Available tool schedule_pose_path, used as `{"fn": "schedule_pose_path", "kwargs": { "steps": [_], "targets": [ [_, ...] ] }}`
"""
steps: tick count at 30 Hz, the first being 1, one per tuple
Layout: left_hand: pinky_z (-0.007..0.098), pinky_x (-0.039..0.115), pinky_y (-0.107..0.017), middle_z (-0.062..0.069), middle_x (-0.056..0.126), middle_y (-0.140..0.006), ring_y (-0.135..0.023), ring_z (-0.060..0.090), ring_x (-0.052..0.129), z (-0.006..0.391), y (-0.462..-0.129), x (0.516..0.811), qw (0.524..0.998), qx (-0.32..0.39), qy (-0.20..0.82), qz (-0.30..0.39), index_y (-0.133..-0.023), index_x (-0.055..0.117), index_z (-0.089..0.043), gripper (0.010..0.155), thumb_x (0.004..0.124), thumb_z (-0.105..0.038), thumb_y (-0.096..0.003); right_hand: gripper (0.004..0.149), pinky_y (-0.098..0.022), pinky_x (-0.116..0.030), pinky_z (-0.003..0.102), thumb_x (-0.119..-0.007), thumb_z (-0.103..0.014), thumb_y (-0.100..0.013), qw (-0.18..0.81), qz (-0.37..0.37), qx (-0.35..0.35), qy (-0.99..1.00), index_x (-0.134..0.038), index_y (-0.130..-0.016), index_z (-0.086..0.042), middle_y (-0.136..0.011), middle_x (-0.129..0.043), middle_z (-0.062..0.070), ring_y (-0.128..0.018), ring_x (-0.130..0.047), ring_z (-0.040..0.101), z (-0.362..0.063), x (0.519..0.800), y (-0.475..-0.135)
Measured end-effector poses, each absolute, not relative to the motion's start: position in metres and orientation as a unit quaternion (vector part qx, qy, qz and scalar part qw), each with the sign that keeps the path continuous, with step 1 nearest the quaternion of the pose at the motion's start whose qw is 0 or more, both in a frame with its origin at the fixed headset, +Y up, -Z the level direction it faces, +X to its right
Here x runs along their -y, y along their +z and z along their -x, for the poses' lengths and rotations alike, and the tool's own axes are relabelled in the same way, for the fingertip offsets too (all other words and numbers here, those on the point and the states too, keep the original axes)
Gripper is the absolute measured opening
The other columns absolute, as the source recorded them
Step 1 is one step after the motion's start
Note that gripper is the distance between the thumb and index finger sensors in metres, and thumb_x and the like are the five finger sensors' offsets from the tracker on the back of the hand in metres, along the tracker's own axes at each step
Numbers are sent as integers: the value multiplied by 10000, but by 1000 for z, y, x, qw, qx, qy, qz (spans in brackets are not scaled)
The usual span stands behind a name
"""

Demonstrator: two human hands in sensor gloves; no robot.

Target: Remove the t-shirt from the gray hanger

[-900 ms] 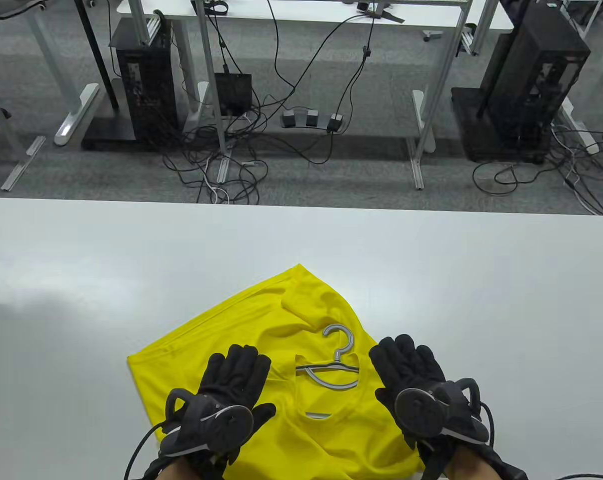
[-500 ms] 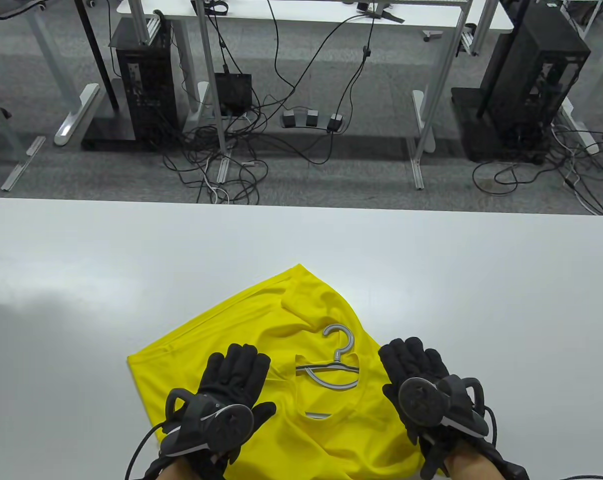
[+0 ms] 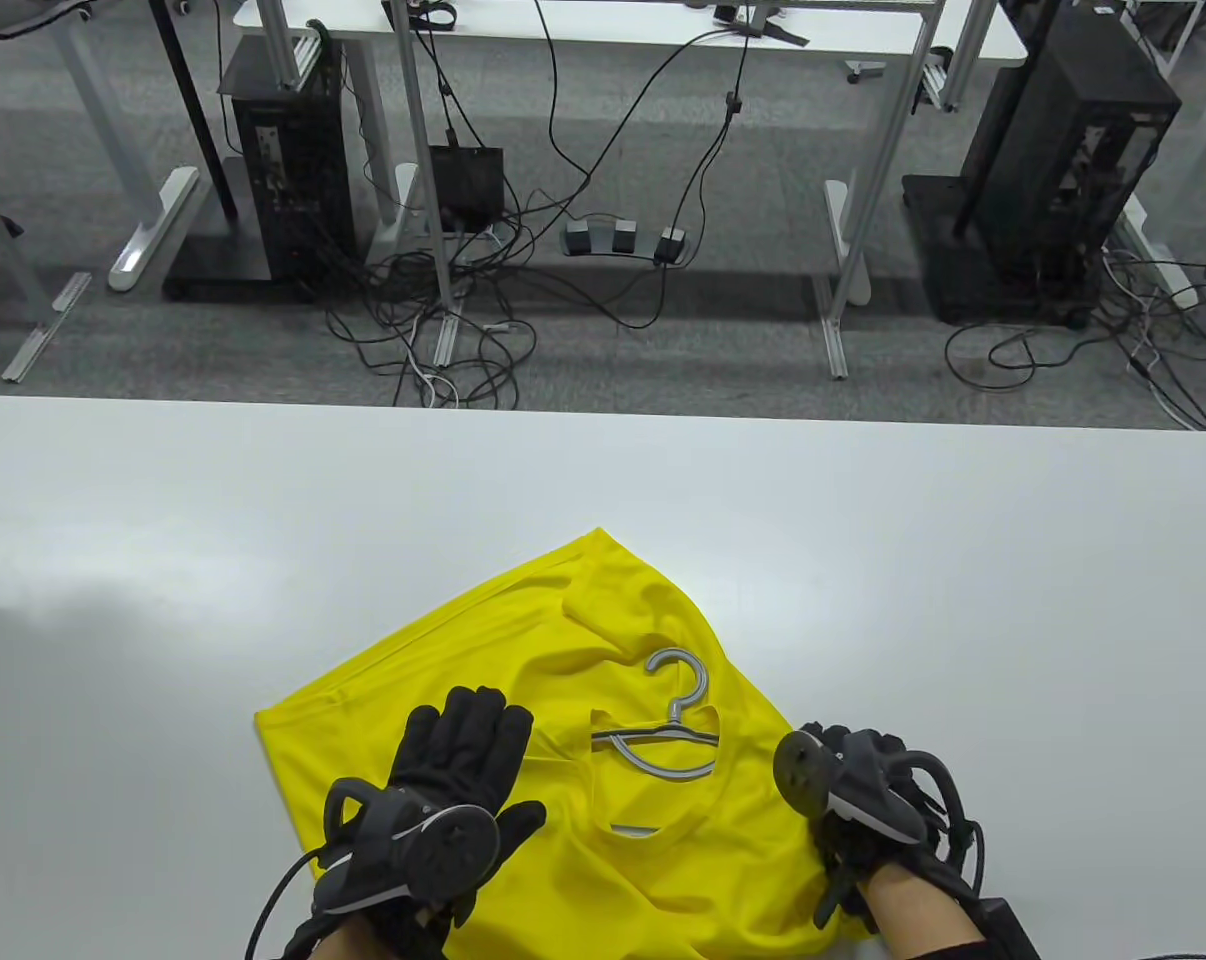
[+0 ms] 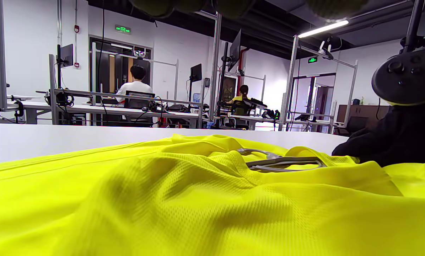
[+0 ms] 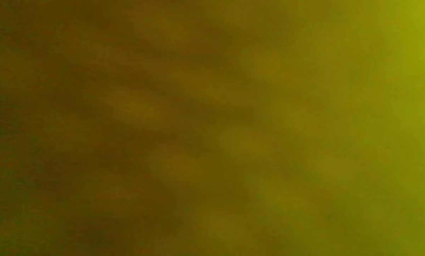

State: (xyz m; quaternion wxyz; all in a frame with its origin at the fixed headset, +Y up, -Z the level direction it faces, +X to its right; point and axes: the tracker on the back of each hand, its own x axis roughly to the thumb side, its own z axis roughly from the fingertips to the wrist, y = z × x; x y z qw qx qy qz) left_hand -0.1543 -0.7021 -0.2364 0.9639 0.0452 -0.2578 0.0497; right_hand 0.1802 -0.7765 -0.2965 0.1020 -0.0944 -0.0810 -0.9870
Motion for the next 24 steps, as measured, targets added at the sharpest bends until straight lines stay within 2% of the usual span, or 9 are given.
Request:
{"fn": "schedule_pose_path", "kwargs": {
  "steps": [3,5,8,13,15,18,20,22,24],
  "targets": [
    [639,277,-765,162,229,-1175,-1114,438,353,154,-237,704,964,258,48,-40,-1140,336,-134,793,580,-554,-514,501,-588,-645,642,-744,-268,-459,133,103,51,-984,-722,-913,-57,-803,-828,170,-738,-863,430,-173,775,-295],
    [639,278,-765,162,229,-1175,-1114,439,352,155,-237,703,964,257,47,-39,-1140,336,-133,794,581,-554,-513,487,-554,-706,624,-728,-274,-454,136,102,31,-985,-735,-896,-70,-786,-855,158,-700,-917,407,-173,772,-294],
    [641,261,-762,166,234,-1175,-1112,441,358,158,-237,701,966,248,50,-48,-1140,338,-130,794,581,-553,-514,483,-492,-782,594,-705,-259,-441,76,81,-43,-993,-718,-887,-74,-794,-857,176,-617,-989,360,-179,753,-292],
    [639,259,-759,196,246,-1168,-1102,449,381,169,-241,700,976,200,47,-72,-1135,294,-122,810,581,-558,-517,482,-556,-703,634,-687,-247,-427,-76,65,-143,-985,-651,-891,-121,-829,-795,135,-727,-905,355,-195,716,-284],
    [652,261,-755,196,146,-1154,-1101,466,359,175,-243,701,978,181,52,-85,-1124,205,-139,837,591,-566,-517,480,-579,-655,642,-708,-253,-416,-142,81,-150,-975,-667,-882,-145,-796,-808,109,-692,-893,325,-202,708,-280],
    [705,333,-725,264,118,-1128,-1076,540,408,183,-248,703,982,158,60,-90,-1106,126,-157,874,619,-571,-514,476,-592,-620,653,-710,-268,-414,-227,120,-154,-954,-677,-879,-170,-750,-818,87,-628,-879,291,-213,701,-276],
    [697,394,-725,252,201,-1140,-1065,516,489,186,-251,706,982,153,71,-81,-1099,124,-164,865,643,-537,-517,470,-592,-634,640,-706,-276,-418,-261,137,-153,-943,-685,-877,-175,-733,-827,82,-606,-881,283,-218,700,-275],
    [659,501,-715,223,341,-1137,-1011,442,661,189,-252,708,979,159,87,-92,-1103,174,-178,808,644,-490,-524,468,-590,-632,637,-708,-278,-420,-295,155,-156,-930,-692,-875,-170,-725,-829,90,-598,-875,291,-220,698,-274],
    [625,595,-669,191,514,-1102,-888,402,812,191,-252,707,970,175,116,-121,-1112,341,-185,695,641,-423,-533,467,-590,-629,631,-710,-292,-425,-292,162,-157,-929,-696,-876,-170,-723,-830,92,-595,-871,295,-219,697,-273]
  ]
}}
